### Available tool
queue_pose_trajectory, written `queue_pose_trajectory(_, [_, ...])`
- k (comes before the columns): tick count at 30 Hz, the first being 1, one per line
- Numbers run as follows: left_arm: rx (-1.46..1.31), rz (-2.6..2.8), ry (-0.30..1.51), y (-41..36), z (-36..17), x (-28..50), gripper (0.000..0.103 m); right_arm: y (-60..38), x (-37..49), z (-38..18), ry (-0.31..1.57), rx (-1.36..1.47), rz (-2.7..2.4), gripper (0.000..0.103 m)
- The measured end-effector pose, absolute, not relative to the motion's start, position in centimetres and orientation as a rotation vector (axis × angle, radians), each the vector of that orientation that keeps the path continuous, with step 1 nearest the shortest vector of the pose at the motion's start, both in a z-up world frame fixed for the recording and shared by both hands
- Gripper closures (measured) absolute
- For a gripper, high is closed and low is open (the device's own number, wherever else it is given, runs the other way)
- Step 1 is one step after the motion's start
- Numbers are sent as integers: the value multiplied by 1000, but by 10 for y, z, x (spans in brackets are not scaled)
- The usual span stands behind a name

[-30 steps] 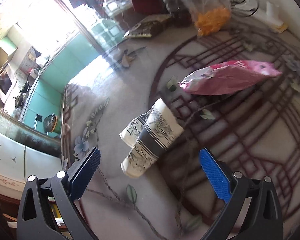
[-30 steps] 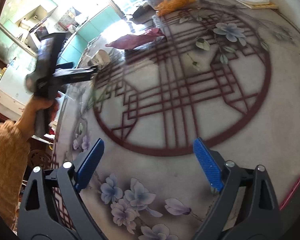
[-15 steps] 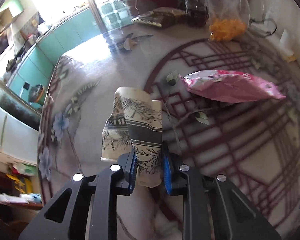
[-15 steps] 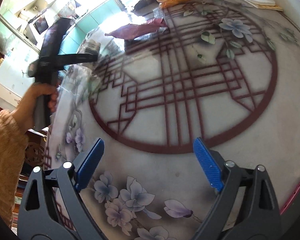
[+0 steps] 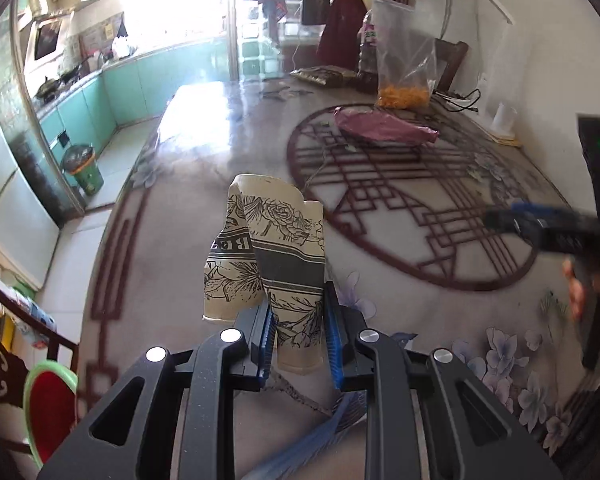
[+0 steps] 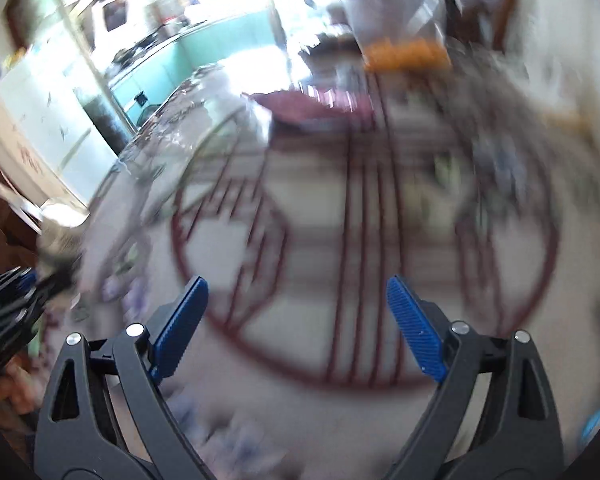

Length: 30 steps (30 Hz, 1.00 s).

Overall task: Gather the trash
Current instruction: 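Grasp the pink snack wrapper with the right tool while the left tool holds the paper cup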

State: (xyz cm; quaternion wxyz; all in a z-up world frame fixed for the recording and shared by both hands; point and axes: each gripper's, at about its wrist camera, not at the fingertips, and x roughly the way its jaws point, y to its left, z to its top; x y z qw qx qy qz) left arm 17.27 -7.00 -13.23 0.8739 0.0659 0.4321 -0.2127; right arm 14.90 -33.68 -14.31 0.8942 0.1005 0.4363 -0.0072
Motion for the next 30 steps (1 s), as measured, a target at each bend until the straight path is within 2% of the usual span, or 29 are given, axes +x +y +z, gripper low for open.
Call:
queue_pose_trajectory(3, [-23,-502,948,-64,-135,186,83,-346,206,-142,930,70,-30,14])
queue_pose_trajectory(9, [-9,-502,941,-72,-142,198,83,-353,305,-147,1028,-178,-80,14])
queue_pose_trajectory(15, [-71,-489,934,-63,-142,207,83,-346,362,-174,1137,-224,-97,13])
queue_pose_trajectory(18, [-117,-478,962,-55,-147,212,83,-341,366,-178,1141,-201,-92,33])
queue_pose_trajectory(20, [-143,-471,978,-51,-150,215,83,-336,363,-177,1136,-217,-81,50])
queue_pose_trajectory(25, [-150,-447,980,-48,-154,216,83,-310,321,-167,1077,-290,-27,60])
queue_pose_trajectory(30, [-162,-442,976,-47,-153,215,83,-286,248,-143,1019,-217,-28,63])
